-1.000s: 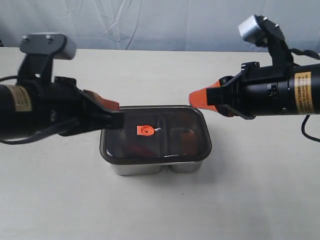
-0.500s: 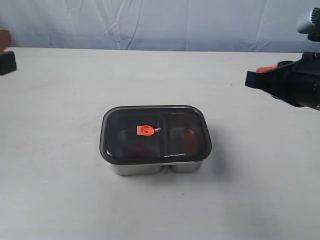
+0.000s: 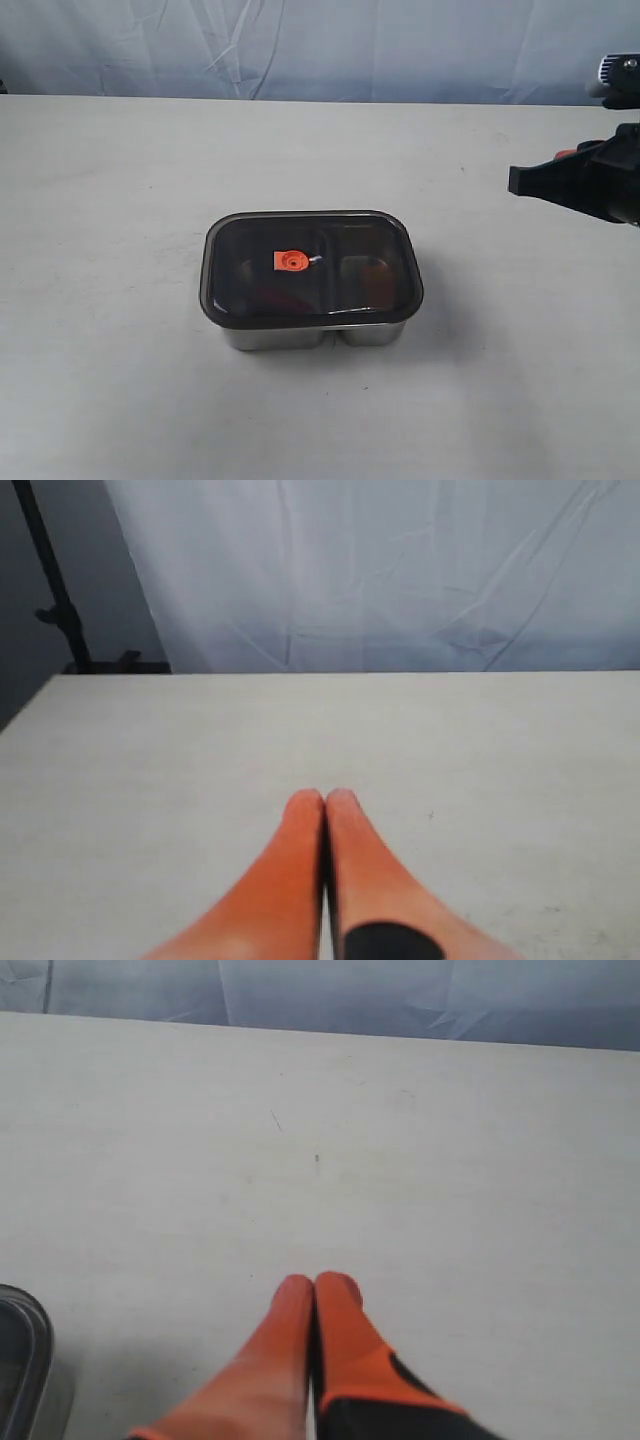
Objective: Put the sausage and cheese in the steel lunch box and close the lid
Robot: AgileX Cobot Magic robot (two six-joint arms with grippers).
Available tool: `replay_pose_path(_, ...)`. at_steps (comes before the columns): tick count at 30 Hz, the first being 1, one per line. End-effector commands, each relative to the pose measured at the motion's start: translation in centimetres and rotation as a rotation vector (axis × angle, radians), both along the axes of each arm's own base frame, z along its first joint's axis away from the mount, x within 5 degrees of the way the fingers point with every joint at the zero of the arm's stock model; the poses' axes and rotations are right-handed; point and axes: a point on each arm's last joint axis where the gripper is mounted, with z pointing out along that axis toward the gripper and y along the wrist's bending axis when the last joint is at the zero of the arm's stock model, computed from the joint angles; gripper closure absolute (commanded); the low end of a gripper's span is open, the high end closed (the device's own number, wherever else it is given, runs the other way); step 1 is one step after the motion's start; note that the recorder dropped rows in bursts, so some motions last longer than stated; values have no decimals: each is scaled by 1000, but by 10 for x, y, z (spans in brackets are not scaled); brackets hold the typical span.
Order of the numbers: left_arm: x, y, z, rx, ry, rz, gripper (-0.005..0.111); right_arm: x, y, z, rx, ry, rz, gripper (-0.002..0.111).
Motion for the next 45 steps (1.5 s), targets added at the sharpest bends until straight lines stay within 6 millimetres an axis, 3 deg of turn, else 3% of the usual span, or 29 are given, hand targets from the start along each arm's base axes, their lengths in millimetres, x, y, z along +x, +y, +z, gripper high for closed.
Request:
replay_pose_path(1, -19, 5, -3, -57, -27, 47, 107, -2, -3, 4, -8, -25, -14, 109)
replay_pose_path(4, -34, 11, 4, -57, -67, 104, 107, -2, -2, 4, -6, -22, -10, 109)
replay_pose_path(10, -66, 22, 7, -222, -84, 243, 107, -3, -2, 4, -1, -18, -1, 109)
replay_pose_path(18, -70, 24, 8, -225, -102, 248, 107, -6, -4, 11, 11, -47, -4, 109)
replay_pose_path(25, -70, 24, 8, -225, -102, 248, 107, -48, -24, 74, 147, -319, -2, 109)
replay_pose_path(31, -70, 24, 8, -225, -102, 248, 107, -74, -37, 99, 212, -452, -7, 109)
replay_pose_path(32, -70, 24, 8, -225, -102, 248, 107, -79, -40, 101, 281, -446, -25, 109)
replay_pose_path(36, -70, 24, 8, -225, -102, 248, 107, -99, -37, 101, 828, -246, -66, 109)
replay_pose_path(40, -70, 24, 8, -225, -102, 248, 107, -123, -22, 98, 1300, -110, 161, 109)
replay_pose_path(42, -70, 24, 8, -225, -102, 248, 107, -140, -19, 99, 1419, -138, 362, 109)
replay_pose_path(45, -70, 24, 8, -223, -103, 248, 107, -162, -20, 101, 1417, -228, 552, 109)
